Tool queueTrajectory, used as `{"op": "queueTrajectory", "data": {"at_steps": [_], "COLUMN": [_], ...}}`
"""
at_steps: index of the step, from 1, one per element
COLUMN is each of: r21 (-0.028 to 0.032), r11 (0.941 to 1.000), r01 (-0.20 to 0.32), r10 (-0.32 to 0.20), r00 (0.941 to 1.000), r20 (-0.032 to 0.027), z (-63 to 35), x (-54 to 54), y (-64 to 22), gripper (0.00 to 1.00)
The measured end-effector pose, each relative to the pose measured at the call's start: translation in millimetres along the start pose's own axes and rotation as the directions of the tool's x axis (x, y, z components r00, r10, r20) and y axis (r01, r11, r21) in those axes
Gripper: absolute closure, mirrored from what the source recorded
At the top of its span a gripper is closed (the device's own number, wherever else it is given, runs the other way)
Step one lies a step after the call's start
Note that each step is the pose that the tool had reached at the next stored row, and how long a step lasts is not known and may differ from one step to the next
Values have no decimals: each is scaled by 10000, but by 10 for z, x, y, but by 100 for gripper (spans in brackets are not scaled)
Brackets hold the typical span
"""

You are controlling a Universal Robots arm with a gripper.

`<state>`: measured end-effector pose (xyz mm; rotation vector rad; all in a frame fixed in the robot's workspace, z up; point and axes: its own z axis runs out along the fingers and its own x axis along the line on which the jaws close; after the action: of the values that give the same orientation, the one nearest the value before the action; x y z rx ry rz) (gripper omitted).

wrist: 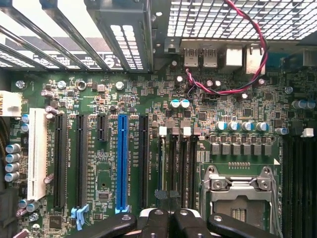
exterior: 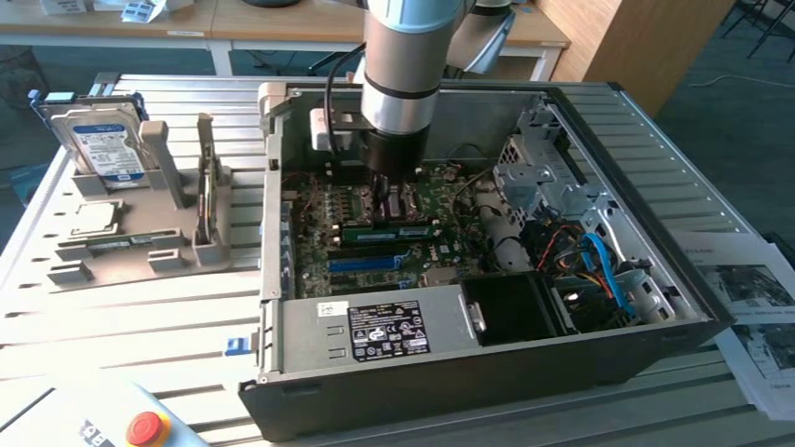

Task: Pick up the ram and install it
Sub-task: 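Press down the ram until it locks into place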

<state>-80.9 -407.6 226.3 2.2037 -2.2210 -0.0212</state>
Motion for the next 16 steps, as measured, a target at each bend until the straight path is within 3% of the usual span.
{"op": "queueTrajectory", "data": {"at_steps": [16], "r21": [1], "r11": [10000], "r01": [0], "r10": [0], "r00": [10000], "r20": [-5], "z": [10], "x": [3], "y": [5], "gripper": [90]}}
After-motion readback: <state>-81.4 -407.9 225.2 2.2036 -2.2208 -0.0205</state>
